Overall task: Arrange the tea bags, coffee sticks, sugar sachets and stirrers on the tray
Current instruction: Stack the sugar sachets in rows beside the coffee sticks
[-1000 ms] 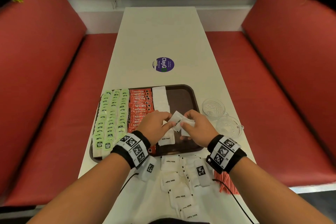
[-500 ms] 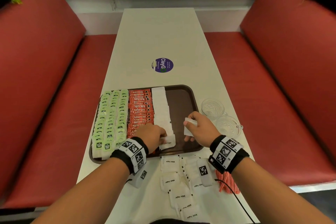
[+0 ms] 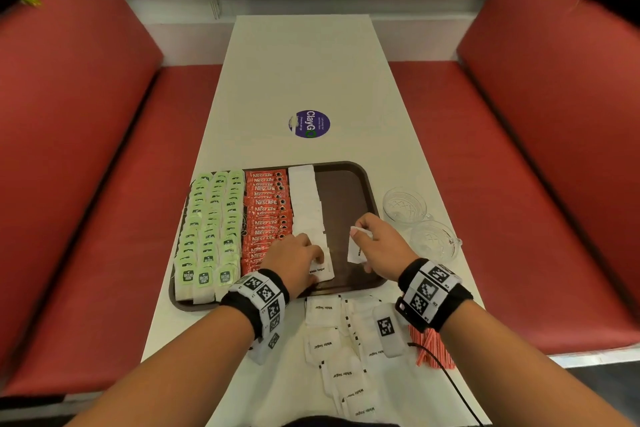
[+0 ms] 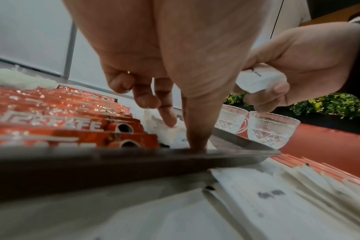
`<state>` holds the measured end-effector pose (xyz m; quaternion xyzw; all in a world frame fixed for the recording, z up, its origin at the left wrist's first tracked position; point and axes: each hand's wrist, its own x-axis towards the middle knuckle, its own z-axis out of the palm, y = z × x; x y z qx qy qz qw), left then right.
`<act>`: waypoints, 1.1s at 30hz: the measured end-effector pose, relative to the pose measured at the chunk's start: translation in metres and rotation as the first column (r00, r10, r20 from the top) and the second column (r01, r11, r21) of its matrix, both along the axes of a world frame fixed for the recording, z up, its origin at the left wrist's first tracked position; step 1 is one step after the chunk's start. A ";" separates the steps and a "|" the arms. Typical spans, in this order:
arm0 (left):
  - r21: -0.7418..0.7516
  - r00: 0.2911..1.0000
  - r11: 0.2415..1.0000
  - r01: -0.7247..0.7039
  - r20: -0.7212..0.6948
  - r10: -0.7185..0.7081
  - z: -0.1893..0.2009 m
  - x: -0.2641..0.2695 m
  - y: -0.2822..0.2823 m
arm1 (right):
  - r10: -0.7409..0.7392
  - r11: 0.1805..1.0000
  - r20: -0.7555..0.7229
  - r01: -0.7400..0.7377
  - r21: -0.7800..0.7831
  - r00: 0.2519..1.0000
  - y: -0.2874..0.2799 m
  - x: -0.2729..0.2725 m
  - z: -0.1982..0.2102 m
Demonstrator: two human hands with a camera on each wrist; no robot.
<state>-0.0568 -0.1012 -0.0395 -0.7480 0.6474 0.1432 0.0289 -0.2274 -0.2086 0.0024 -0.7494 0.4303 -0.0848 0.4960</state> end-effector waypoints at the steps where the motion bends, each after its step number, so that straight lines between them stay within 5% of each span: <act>1: 0.003 1.000 1.000 0.002 0.000 -0.002 0.001 0.001 -0.001 | 0.002 1.000 0.015 -0.002 0.008 1.000 0.000 0.000 0.000; 6: 0.001 0.998 1.000 0.008 -0.067 -0.008 0.007 0.004 -0.003 | 0.021 0.992 0.035 -0.017 -0.128 0.999 0.000 0.000 -0.002; 11: -0.128 0.905 0.990 -0.064 -0.426 0.003 0.028 0.006 -0.003 | 0.054 0.992 0.123 -0.039 -0.122 0.991 0.001 -0.001 -0.005; 16: -0.189 0.874 0.970 -0.151 -0.485 0.042 0.040 0.004 -0.004 | 0.056 0.996 0.218 -0.038 -0.086 0.974 0.006 0.004 -0.002; 19: -0.208 0.821 0.949 -0.237 -0.565 0.082 0.040 0.010 -0.003 | 0.035 0.995 0.156 -0.020 -0.101 0.987 0.005 0.006 -0.003; 26: 0.014 0.941 0.987 -0.163 -0.297 0.160 0.019 0.009 0.007 | 0.204 0.961 -0.303 -0.249 -0.118 0.931 0.002 0.007 -0.021; 33: -0.080 0.985 0.985 -0.153 -0.092 0.146 0.000 0.001 0.012 | 0.347 0.909 -0.468 -0.414 -0.044 0.813 0.010 0.022 -0.031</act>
